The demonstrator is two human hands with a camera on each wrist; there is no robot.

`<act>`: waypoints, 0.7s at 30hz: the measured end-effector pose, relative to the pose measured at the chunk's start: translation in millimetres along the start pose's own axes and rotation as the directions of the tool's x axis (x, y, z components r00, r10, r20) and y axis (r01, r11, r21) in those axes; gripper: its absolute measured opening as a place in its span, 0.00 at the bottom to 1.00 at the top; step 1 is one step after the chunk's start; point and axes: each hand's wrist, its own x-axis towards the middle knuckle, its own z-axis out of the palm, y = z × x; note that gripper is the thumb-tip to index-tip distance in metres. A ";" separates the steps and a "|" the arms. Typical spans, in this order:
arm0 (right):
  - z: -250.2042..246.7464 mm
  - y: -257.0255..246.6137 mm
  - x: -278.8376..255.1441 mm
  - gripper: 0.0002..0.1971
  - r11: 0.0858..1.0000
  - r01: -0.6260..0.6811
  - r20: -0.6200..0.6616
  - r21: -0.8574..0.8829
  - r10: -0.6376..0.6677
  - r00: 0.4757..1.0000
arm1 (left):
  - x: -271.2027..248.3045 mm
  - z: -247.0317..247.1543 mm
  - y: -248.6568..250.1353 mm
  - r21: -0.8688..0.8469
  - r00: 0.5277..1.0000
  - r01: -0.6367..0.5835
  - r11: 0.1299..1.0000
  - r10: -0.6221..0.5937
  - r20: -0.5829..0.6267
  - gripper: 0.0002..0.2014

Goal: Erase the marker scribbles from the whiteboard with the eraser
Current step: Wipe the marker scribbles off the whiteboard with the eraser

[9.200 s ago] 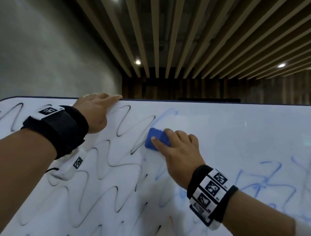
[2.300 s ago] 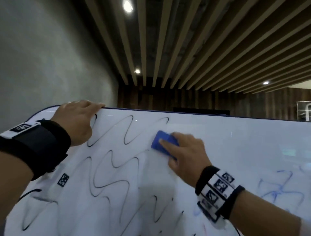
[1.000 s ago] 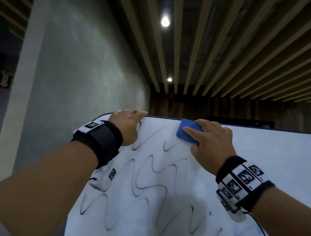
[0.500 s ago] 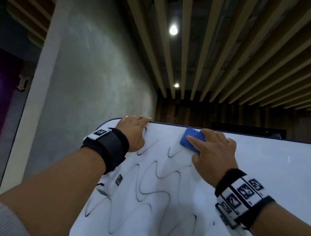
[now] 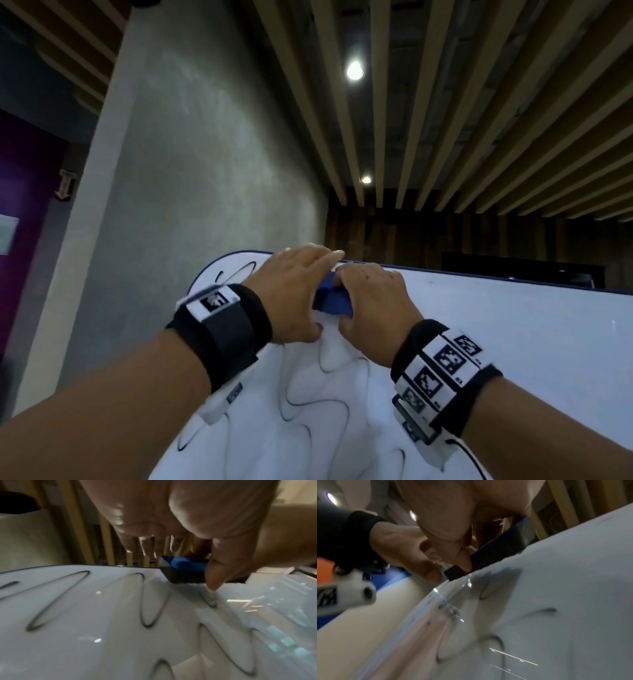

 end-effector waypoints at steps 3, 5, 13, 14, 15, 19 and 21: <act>-5.5 -4.1 4.5 0.19 0.992 0.052 0.007 0.115 -0.053 0.999 | -3.5 11.7 10.1 -0.154 0.988 -0.067 0.986 0.044 -0.148 0.43; -12.5 1.1 1.9 0.18 0.982 0.110 0.057 0.151 -0.119 0.991 | -5.8 12.0 10.5 -0.205 0.989 -0.042 0.978 0.012 -0.144 0.39; -43.9 86.6 21.4 0.32 0.909 -0.313 -0.016 -0.276 0.322 0.947 | -84.1 16.3 -81.2 -0.215 0.925 0.213 0.953 -0.268 -0.270 0.39; -42.3 94.4 22.1 0.36 0.866 -0.360 0.057 -0.347 0.403 0.914 | -93.5 16.7 -94.4 -0.197 0.898 0.275 0.941 -0.324 -0.298 0.38; -35.0 97.6 21.1 0.38 0.844 -0.368 0.134 -0.390 0.447 0.884 | -104.5 18.2 -106.1 -0.187 0.877 0.325 0.927 -0.369 -0.306 0.36; -12.5 101.4 13.7 0.47 0.812 -0.332 0.117 -0.481 0.434 0.893 | -130.1 45.4 -133.2 -0.157 0.858 0.398 0.904 -0.427 -0.285 0.35; -8.3 104.7 14.3 0.50 0.817 -0.336 0.080 -0.468 0.418 0.905 | -134.3 61.5 -136.7 -0.155 0.846 0.419 0.894 -0.447 -0.290 0.34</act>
